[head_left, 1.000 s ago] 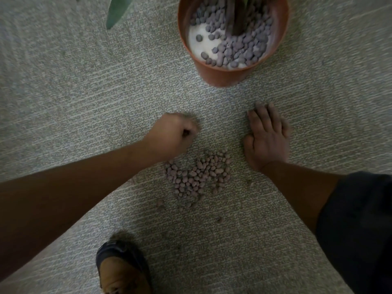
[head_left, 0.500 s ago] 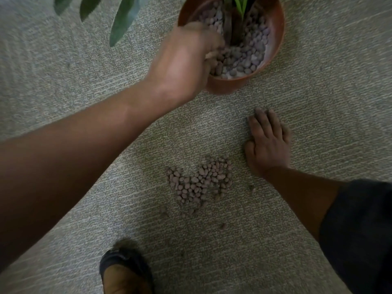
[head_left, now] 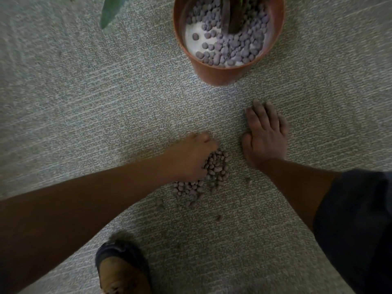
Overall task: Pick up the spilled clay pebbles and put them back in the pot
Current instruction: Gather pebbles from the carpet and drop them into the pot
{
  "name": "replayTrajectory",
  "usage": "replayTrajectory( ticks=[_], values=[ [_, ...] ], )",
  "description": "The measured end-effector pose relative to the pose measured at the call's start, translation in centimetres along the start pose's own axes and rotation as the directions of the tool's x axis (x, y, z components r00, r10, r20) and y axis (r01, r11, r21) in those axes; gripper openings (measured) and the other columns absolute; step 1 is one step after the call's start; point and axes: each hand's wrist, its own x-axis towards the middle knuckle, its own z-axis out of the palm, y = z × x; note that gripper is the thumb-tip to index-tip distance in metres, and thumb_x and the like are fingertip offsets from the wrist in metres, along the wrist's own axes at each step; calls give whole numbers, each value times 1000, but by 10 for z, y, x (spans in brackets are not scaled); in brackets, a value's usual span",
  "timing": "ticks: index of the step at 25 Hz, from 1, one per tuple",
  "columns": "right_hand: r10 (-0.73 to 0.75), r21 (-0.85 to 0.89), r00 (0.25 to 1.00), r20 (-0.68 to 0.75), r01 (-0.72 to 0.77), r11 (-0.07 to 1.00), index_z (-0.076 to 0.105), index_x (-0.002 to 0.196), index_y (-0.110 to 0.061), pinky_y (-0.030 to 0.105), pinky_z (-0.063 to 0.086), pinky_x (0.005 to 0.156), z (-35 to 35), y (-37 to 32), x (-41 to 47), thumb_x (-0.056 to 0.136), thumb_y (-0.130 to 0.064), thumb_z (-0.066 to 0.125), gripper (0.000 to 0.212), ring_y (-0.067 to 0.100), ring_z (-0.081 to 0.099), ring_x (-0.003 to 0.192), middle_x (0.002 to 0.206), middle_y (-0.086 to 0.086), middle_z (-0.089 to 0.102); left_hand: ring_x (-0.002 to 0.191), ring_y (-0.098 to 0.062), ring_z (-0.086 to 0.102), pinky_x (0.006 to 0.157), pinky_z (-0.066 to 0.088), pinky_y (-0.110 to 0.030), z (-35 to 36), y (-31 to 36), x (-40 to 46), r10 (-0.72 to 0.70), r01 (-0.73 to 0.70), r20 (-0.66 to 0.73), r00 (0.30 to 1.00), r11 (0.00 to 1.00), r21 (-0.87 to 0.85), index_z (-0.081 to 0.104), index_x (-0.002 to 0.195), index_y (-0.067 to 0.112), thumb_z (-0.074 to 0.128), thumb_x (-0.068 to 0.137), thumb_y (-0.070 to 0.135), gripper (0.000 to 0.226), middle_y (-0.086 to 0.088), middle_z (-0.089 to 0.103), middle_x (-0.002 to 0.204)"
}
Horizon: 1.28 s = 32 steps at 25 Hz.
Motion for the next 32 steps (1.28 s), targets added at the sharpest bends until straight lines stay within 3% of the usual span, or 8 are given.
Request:
replayTrajectory(
  ticks=[5,12,18,21,24,25,29,32],
  values=[
    [0,6,1000,-1,0,1000,33,151,-25,46,11,120,1,0,1,91,-35,40,62,26,14,154,165,-2,25,105,-32,54,68,38,-34,15,6,6,-48,47,-127,991,999,-11,47,127,18,61,84,15,45,-5,44,119],
    [-8,7,1000,-10,8,1000,34,150,-26,44,10,120,1,1,1,90,-36,41,62,26,15,154,165,-2,26,99,-27,58,76,49,-34,18,0,7,-54,9,-239,969,983,-184,65,113,13,65,82,10,31,-7,53,110],
    [-7,17,1000,-4,7,1000,34,150,-25,45,10,120,1,1,1,90,-36,41,61,25,16,154,165,-2,26,76,3,60,75,51,-18,10,-14,7,-208,71,-248,946,882,-467,78,93,18,79,75,10,20,12,66,89],
    [-8,17,1000,6,8,1000,33,151,-25,46,11,120,1,1,1,91,-37,39,61,26,15,154,165,-2,25,69,-1,66,65,54,-17,-3,-30,6,-352,217,4,936,568,-794,77,93,15,77,81,6,15,5,73,79],
    [-9,11,1000,7,9,1000,33,151,-24,48,13,120,0,1,1,91,-37,38,61,26,14,154,165,-1,25,71,-16,65,61,57,-21,-27,-38,3,-232,274,312,921,-184,-944,70,96,3,60,87,-5,15,-12,69,84],
    [-7,9,1000,7,7,1000,33,151,-24,48,14,120,0,1,1,91,-37,38,61,25,14,154,165,-1,25,70,-15,63,57,54,-19,-36,-37,1,-180,264,336,925,-332,-905,68,93,3,56,84,-2,16,-11,67,83],
    [-3,5,1000,7,3,1000,34,150,-25,47,12,120,0,1,1,91,-37,38,61,25,14,155,165,-2,25,67,-12,46,51,36,-16,-87,-21,-4,-10,213,252,968,-503,-838,60,86,7,44,74,15,21,-7,56,81],
    [-4,13,1000,18,3,1000,34,151,-25,46,11,121,-1,0,1,91,-37,37,61,25,12,155,165,-2,24,76,-19,59,58,53,-22,-135,-6,-1,-13,50,72,997,-596,-801,64,89,1,46,78,14,25,-14,64,87]
  ],
)
